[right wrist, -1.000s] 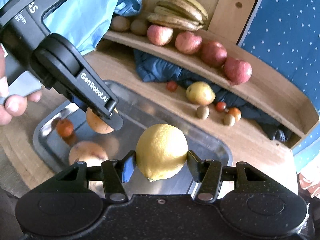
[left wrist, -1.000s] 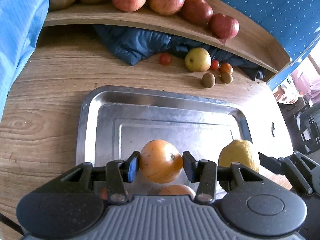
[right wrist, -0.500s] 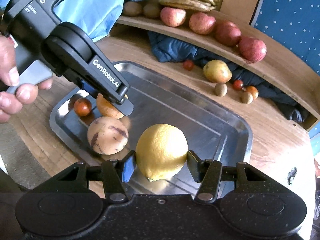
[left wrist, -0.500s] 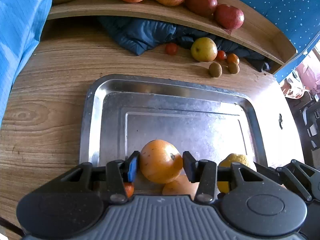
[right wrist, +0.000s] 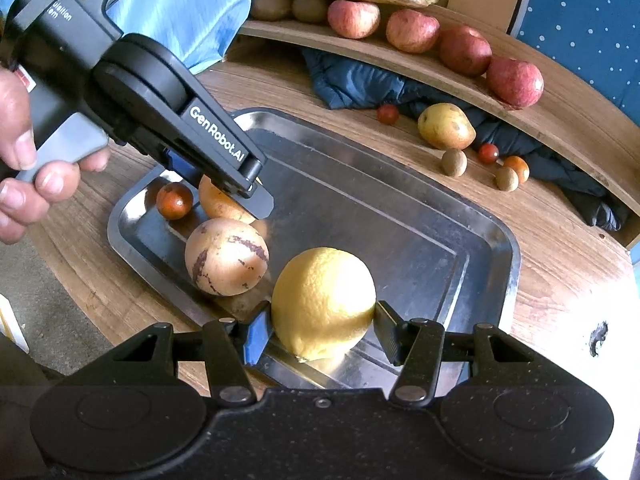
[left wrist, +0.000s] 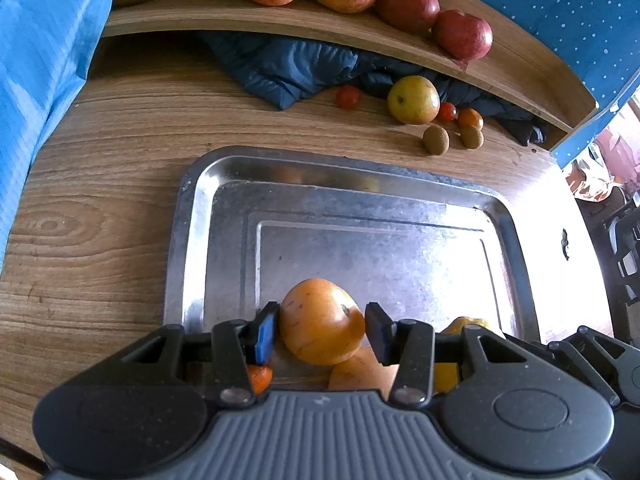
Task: Organize fruits
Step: 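Carry the orange fruit and lemon over the tray with both tools, then lower both fruits onto the tray and open both tools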
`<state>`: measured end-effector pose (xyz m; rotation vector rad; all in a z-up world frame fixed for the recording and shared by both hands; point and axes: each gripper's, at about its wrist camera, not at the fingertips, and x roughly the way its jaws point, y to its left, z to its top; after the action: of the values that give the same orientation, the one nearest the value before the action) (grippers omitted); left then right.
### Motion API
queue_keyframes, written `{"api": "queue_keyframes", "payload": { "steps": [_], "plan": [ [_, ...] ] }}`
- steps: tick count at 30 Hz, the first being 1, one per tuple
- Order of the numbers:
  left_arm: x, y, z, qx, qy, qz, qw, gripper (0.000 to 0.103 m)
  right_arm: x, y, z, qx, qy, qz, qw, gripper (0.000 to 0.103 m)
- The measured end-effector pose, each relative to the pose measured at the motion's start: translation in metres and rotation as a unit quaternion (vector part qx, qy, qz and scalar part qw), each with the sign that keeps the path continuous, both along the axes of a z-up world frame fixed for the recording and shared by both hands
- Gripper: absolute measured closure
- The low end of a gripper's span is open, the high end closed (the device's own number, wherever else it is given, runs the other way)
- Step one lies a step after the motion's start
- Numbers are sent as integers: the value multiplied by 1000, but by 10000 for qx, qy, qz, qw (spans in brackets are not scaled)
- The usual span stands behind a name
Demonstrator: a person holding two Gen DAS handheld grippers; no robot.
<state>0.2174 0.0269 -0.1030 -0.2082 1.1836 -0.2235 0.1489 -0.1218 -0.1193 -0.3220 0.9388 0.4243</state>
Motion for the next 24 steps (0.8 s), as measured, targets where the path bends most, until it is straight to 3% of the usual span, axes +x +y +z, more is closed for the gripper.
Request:
{"api": "queue_keyframes", "payload": {
  "steps": [4,16,24],
  "plan": [
    [0,-1,4,19,-55,22,10000,53,-1,-1,0,8,-3,7,10000,46],
    [-13,-1,24,47,-293,123,9995,31,-9,-3,4,85,-57,72,9999,44],
    [-31,-1,39,95,-373,233,9990,22,-20,-7,10,146,-186,59,9997,34]
  ]
}}
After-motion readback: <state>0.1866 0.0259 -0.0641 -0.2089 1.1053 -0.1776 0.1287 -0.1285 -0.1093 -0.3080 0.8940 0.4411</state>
